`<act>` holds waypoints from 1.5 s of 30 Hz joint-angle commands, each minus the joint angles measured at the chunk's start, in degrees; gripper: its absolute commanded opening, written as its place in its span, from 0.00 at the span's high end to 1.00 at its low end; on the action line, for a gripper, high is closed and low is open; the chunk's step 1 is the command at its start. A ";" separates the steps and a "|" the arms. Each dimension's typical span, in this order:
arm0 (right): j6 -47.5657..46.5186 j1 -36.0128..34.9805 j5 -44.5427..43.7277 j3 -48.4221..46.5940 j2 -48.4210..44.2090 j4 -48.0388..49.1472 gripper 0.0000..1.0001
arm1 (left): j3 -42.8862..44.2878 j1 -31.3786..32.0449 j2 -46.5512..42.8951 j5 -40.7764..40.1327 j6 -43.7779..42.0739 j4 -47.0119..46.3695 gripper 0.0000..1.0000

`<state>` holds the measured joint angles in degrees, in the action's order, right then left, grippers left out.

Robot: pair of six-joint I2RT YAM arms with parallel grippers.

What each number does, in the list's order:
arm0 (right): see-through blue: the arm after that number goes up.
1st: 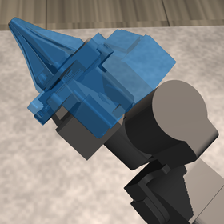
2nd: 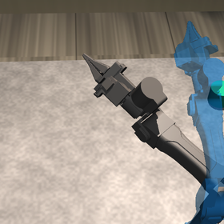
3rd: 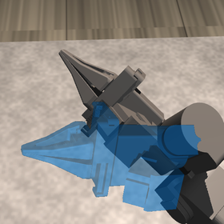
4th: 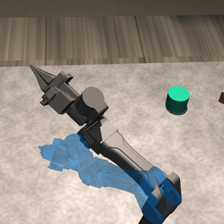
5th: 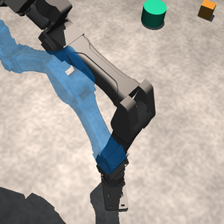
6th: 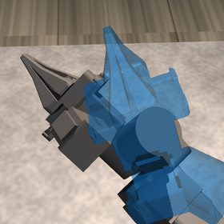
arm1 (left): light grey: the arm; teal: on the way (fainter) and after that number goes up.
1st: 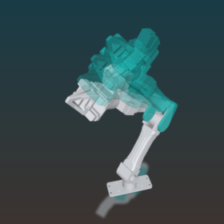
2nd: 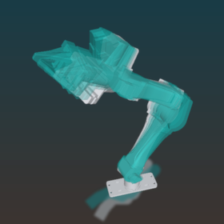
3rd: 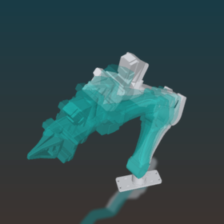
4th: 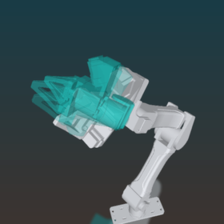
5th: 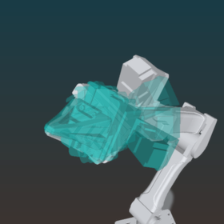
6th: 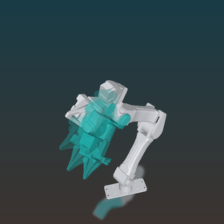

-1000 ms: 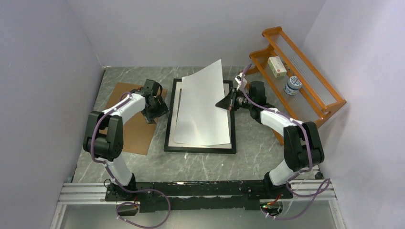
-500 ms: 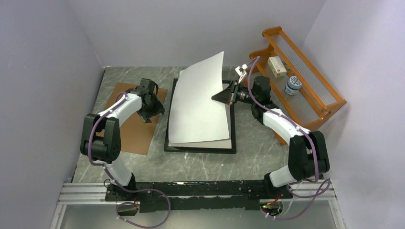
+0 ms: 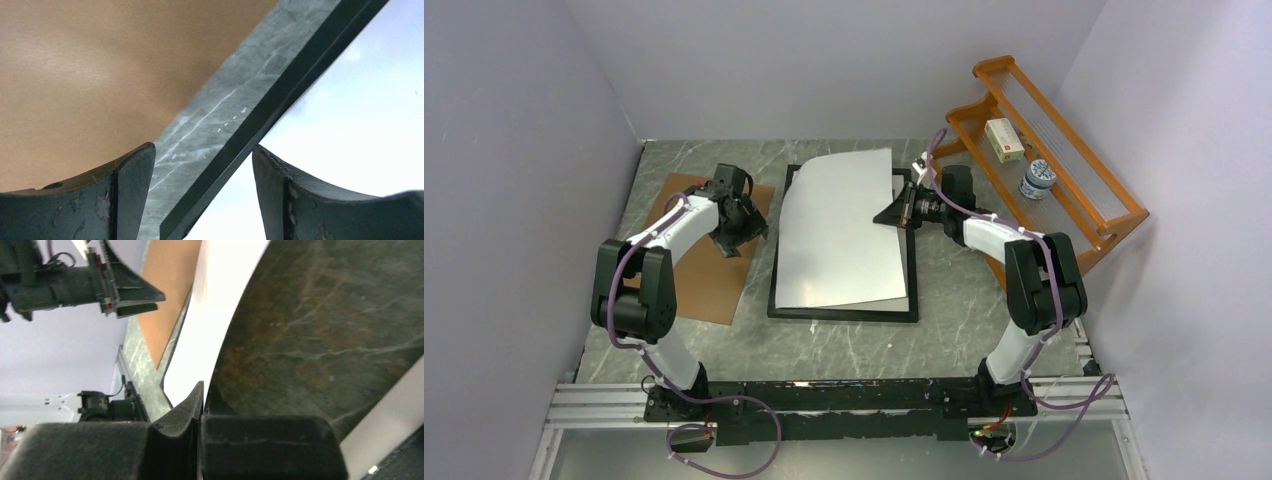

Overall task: Put the photo into the frame
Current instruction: Turn over the photo from the photo frame.

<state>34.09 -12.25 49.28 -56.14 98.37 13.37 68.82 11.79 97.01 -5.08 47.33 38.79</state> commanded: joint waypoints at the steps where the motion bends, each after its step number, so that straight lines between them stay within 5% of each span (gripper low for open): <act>1: -5.88 1.16 -3.45 -3.47 2.53 -3.60 1.00 | 0.63 -0.19 -0.18 4.39 -1.55 -2.48 0.23; 15: -5.77 2.05 -9.87 -1.09 4.75 -5.86 1.00 | 0.09 -0.19 4.08 17.44 -5.19 -10.57 0.18; 33: -5.91 2.04 -13.56 -0.79 5.00 -10.04 1.00 | 1.34 -0.19 7.33 17.06 -5.68 -9.09 0.22; 45: -10.89 2.02 -5.96 -4.01 8.51 -12.05 1.00 | 1.69 -0.19 8.34 18.09 -6.62 -9.74 0.24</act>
<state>26.33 -10.52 39.83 -57.52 106.39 2.81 68.75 11.75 104.29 12.08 42.22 29.78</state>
